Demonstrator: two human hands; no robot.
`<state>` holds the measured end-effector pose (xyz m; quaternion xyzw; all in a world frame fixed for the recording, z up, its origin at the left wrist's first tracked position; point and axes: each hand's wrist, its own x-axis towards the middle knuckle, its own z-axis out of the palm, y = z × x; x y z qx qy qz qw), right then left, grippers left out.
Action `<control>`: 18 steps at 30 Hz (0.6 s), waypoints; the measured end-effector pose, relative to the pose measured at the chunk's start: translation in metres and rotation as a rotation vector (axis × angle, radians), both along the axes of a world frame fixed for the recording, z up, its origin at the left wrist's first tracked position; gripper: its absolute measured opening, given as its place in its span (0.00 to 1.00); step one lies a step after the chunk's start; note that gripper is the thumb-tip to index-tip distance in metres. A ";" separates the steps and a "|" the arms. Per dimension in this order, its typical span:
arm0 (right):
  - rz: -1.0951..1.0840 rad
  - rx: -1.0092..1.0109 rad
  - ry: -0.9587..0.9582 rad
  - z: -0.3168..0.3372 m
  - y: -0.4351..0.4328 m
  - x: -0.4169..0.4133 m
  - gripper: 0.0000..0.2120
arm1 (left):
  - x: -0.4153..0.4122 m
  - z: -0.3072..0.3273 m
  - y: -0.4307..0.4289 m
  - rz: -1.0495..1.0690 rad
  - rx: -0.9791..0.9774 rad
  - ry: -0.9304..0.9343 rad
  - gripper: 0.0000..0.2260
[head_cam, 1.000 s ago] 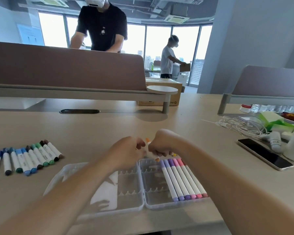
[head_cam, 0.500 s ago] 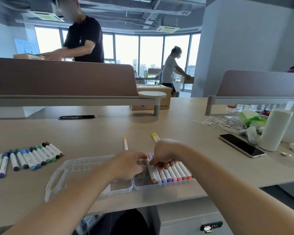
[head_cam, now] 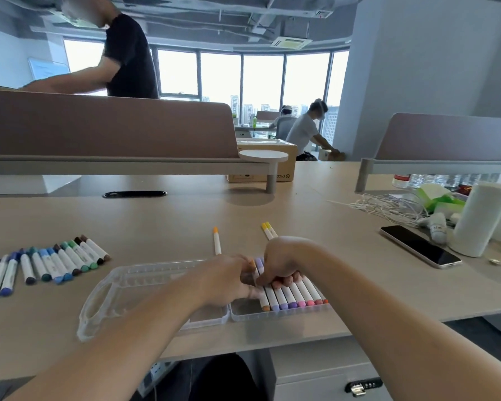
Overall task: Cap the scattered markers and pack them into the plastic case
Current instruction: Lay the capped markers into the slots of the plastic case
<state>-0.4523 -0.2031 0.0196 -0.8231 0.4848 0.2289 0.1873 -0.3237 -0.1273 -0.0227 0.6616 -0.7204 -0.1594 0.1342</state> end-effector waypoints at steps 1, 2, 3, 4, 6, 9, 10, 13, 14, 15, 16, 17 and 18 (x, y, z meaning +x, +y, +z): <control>-0.003 0.007 0.004 0.000 -0.001 0.000 0.21 | 0.000 0.001 0.000 -0.005 0.000 0.012 0.18; -0.003 0.013 0.006 0.000 -0.001 0.000 0.21 | -0.001 0.002 0.001 -0.007 0.007 0.023 0.18; -0.004 0.013 0.002 0.000 -0.001 0.000 0.21 | 0.000 0.004 0.001 -0.007 0.016 0.032 0.17; -0.001 0.006 -0.005 0.001 -0.001 0.001 0.21 | 0.002 0.005 0.001 -0.006 0.017 0.041 0.16; 0.010 -0.026 -0.029 0.001 -0.002 0.002 0.20 | 0.008 0.006 0.000 0.026 -0.001 0.073 0.12; -0.006 -0.057 -0.089 -0.001 -0.007 0.000 0.19 | 0.020 0.010 0.000 0.117 -0.070 0.145 0.14; -0.018 -0.061 -0.114 -0.001 -0.008 0.002 0.19 | 0.025 0.011 0.000 0.133 -0.089 0.161 0.14; -0.030 -0.113 -0.147 -0.001 -0.012 0.018 0.17 | 0.038 0.011 -0.001 0.171 -0.131 0.196 0.12; -0.028 -0.142 -0.140 0.000 -0.014 0.025 0.17 | 0.043 0.012 -0.002 0.181 -0.138 0.209 0.12; -0.031 -0.169 -0.131 0.000 -0.016 0.035 0.18 | 0.047 0.012 -0.004 0.192 -0.139 0.219 0.11; -0.043 -0.190 -0.132 -0.002 -0.018 0.044 0.19 | 0.052 0.013 -0.006 0.199 -0.144 0.220 0.11; -0.060 -0.201 -0.144 -0.004 -0.022 0.055 0.19 | 0.057 0.014 -0.007 0.206 -0.152 0.212 0.11; -0.080 -0.207 -0.167 -0.008 -0.028 0.064 0.19 | 0.061 0.016 -0.008 0.212 -0.161 0.202 0.10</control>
